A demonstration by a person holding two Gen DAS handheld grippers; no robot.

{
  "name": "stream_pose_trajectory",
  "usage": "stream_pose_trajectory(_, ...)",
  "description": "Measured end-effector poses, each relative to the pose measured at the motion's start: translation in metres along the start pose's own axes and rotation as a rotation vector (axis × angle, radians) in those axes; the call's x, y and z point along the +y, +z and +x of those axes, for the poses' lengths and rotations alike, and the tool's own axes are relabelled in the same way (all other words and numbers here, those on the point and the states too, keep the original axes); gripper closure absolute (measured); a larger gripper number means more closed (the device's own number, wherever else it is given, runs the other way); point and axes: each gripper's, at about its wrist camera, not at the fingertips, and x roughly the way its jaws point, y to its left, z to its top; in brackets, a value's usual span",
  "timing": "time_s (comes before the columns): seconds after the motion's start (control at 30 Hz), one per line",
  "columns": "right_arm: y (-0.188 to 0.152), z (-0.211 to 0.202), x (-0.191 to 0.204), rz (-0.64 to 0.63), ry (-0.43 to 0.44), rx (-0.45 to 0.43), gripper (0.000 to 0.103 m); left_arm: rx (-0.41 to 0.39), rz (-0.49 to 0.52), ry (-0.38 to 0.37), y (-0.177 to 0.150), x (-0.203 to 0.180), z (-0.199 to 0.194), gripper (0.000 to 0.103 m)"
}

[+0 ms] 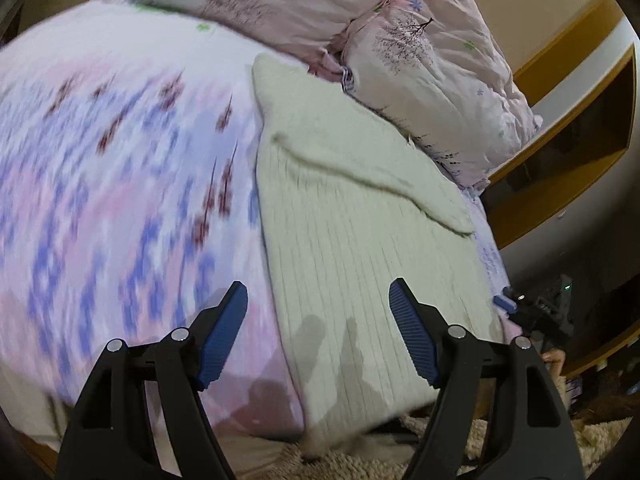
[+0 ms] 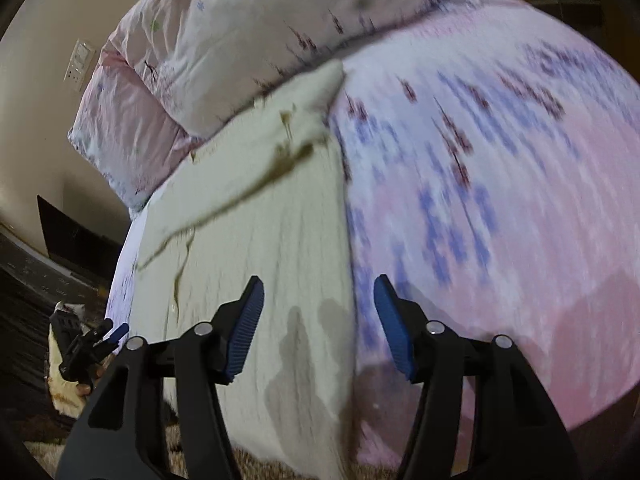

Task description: Fold small clothes

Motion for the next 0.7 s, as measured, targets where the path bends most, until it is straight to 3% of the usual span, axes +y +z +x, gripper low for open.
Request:
stream_pose_trajectory(0.17,-0.021,-0.002,0.002,-0.027,0.053,0.055,0.065,-0.003,-0.013,-0.045,-0.026,-0.008,-0.010,0.040)
stream_pose_trajectory(0.33,-0.039,-0.005,0.008,-0.048,0.106,0.116,0.073,0.022,0.019,-0.069,-0.050,-0.024,-0.014,0.042)
stream_pose_trajectory(0.47,-0.053,-0.011,0.010,-0.064,0.112,0.140,0.076,0.047,0.016,-0.097,-0.065,-0.028,-0.016,0.042)
stream_pose_trajectory(0.7,-0.068,-0.014,0.019,-0.115,0.108,0.170,0.077,0.137,-0.035,-0.126,-0.083,-0.024,0.007,0.055)
